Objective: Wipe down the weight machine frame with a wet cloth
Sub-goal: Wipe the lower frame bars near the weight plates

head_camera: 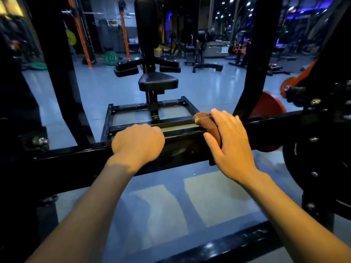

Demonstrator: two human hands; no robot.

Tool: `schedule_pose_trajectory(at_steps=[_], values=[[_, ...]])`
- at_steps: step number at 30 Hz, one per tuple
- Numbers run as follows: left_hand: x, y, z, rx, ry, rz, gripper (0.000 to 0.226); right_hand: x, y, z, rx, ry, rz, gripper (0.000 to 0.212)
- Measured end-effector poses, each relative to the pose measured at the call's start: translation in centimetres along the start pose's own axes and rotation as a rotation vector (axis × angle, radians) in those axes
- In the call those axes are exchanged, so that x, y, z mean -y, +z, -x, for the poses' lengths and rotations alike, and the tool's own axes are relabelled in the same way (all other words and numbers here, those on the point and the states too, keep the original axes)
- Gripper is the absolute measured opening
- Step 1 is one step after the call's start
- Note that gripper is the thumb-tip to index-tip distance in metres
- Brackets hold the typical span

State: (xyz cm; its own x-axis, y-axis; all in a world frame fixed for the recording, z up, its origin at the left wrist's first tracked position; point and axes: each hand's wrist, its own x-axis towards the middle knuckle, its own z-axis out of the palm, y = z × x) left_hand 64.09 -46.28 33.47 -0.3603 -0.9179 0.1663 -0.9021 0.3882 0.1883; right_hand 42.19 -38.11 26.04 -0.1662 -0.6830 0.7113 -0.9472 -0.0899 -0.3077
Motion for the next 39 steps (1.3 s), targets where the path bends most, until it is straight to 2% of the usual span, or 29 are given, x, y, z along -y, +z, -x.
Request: schedule_pose_trajectory(at_steps=[2, 5, 9, 12, 14, 16, 20, 27, 29, 32, 35, 37, 39], values=[[-0.1, -0.3, 0.0, 0.026, 0.008, 0.01, 0.028, -0.3, 0.0, 0.7, -0.032, 0.042, -0.023, 0.057], [-0.2, -0.3, 0.1, 0.032, 0.005, 0.019, 0.03, -0.6, 0.2, 2.5, -0.202, 0.175, -0.079, 0.051], [-0.2, -0.6, 0.4, 0.033, 0.008, -0.015, 0.03, 1.5, 0.2, 3.4, -0.442, 0.519, -0.328, 0.043], [-0.4, -0.5, 0.3, 0.024, 0.01, -0.03, 0.029, 3.1, 0.5, 3.8, -0.427, 0.649, -0.381, 0.046], [-0.2, -0.3, 0.2, 0.017, 0.021, -0.037, 0.028, 3.5, 0.9, 4.4, -0.387, 0.619, -0.285, 0.05], [-0.2, -0.4, 0.2, 0.014, 0.04, -0.046, 0.027, 3.3, 0.7, 4.7, -0.433, 0.576, -0.294, 0.049], [-0.2, -0.5, 0.3, 0.008, 0.045, -0.056, 0.028, 3.1, 1.3, 4.6, -0.469, 0.551, -0.293, 0.027], [0.1, 0.0, -0.2, -0.01, 0.044, -0.047, 0.028, 4.4, 2.2, 4.7, -0.477, 0.784, -0.469, 0.02], [0.4, 0.3, -0.6, 0.001, 0.027, -0.021, 0.029, 5.6, 2.6, 5.9, -0.488, 0.76, -0.506, 0.025], [0.8, 0.0, -0.8, 0.029, 0.033, 0.03, 0.041, 7.4, 3.9, 7.3, -0.411, 0.597, -0.454, 0.041], [2.6, -1.0, -0.6, 0.016, 0.049, 0.008, 0.049, 8.8, 5.0, 7.0, -0.388, 0.634, -0.529, 0.052], [5.0, -2.4, -0.8, 0.004, 0.001, -0.049, 0.051, 10.0, 5.7, 6.6, -0.401, 0.656, -0.573, 0.06], [8.4, -3.1, -0.6, 0.057, -0.097, -0.088, 0.06, 11.6, 6.6, 6.8, -0.327, 0.574, -0.567, 0.063]])
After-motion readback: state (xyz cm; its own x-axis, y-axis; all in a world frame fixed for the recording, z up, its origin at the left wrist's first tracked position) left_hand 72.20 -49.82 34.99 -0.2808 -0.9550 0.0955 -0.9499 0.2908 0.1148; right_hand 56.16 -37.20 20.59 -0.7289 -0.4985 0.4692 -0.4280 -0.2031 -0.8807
